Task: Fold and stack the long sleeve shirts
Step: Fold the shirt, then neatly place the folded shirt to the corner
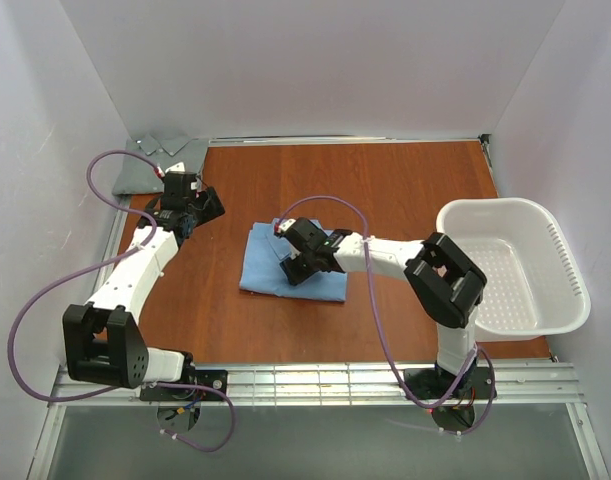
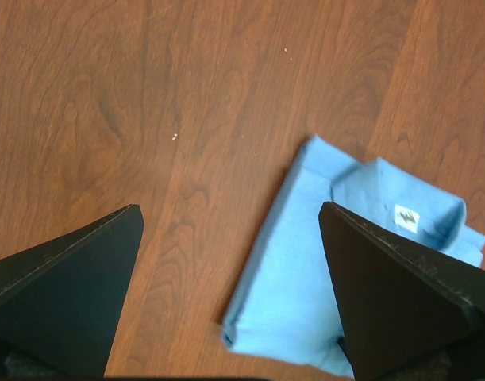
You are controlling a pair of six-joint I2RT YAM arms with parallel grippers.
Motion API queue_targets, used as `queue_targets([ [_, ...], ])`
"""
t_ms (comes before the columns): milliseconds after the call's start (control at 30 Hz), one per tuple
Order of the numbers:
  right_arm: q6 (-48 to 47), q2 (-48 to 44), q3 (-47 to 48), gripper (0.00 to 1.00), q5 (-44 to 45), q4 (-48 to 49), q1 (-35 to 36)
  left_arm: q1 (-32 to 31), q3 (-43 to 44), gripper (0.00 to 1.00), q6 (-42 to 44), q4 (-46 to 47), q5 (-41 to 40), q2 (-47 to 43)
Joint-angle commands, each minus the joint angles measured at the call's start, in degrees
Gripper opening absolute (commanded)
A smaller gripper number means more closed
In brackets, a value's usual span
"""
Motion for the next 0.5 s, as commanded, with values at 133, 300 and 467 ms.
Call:
queue_targets([
  [133, -4.76, -7.58, -10.54, 0.66, 1.67, -15.14, -0.65, 0.36, 6.25, 0.86, 2.05, 1.38, -1.92, 5.65],
  [300, -6.25, -15.23, -15.22, 0.68, -0.01, -14.96, -0.83, 2.11, 12.49, 0.86, 4.69, 4.72, -4.64, 16.02],
  [467, -6.61, -26.48, -14.53, 0.79, -0.89, -12.78, -0.83, 5.46, 21.08, 0.79, 6.8, 9.99, -6.13, 29.7],
])
